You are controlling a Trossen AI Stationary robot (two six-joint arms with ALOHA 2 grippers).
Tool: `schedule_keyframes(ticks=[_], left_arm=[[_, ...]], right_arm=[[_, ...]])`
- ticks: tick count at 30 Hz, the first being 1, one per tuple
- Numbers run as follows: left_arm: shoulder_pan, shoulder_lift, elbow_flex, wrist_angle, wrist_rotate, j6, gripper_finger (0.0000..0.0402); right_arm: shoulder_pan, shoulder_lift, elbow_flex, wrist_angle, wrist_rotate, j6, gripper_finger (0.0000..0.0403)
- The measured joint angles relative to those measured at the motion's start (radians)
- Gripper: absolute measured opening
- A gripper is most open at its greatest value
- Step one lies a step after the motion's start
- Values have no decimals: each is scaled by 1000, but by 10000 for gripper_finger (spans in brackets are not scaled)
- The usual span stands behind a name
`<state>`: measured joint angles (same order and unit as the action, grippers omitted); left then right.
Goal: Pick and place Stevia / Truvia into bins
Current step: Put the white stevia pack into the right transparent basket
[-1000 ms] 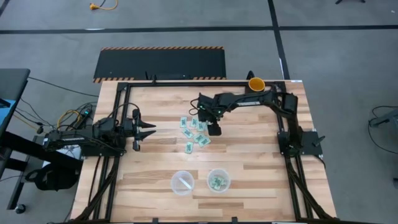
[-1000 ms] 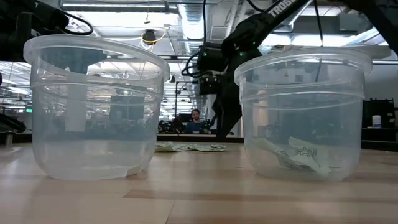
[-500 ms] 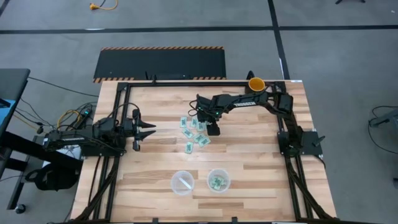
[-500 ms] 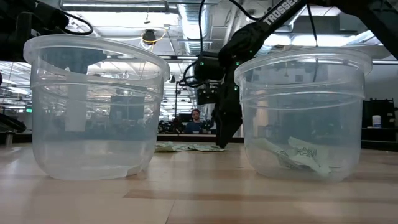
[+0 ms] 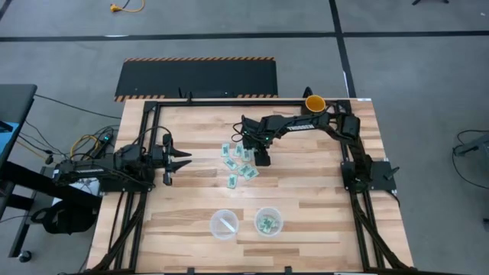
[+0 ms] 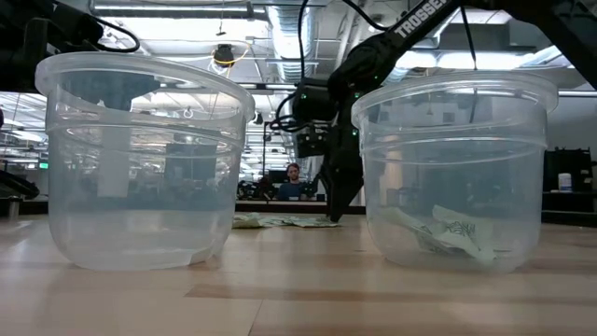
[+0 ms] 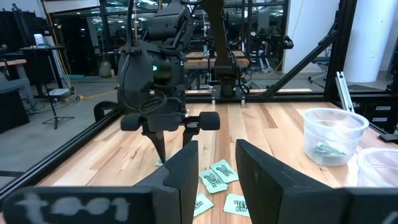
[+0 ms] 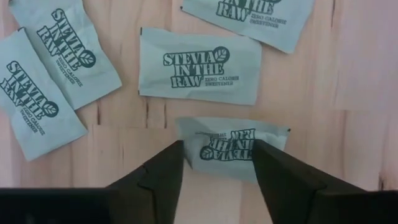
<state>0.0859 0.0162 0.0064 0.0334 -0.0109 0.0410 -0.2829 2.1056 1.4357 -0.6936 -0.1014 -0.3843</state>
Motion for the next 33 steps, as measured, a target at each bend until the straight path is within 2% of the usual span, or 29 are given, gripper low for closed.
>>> schedule_keyframes(ticks=[11, 18, 26, 29, 33], left_arm=[[0, 0, 0, 0, 0, 0, 97], [0, 0, 0, 0, 0, 0, 97], [0, 0, 0, 0, 0, 0, 97], [0, 0, 0, 0, 0, 0, 97], [0, 0, 0, 0, 0, 0, 98]], right_arm=[[0, 0, -1, -64, 0, 47, 95], [2, -7, -2, -148, -6, 67, 73], [2, -7, -3, -275, -18, 79, 67], [1, -6, -3, -323, -70, 69, 67], [1, -2, -7, -388, -212, 41, 67]])
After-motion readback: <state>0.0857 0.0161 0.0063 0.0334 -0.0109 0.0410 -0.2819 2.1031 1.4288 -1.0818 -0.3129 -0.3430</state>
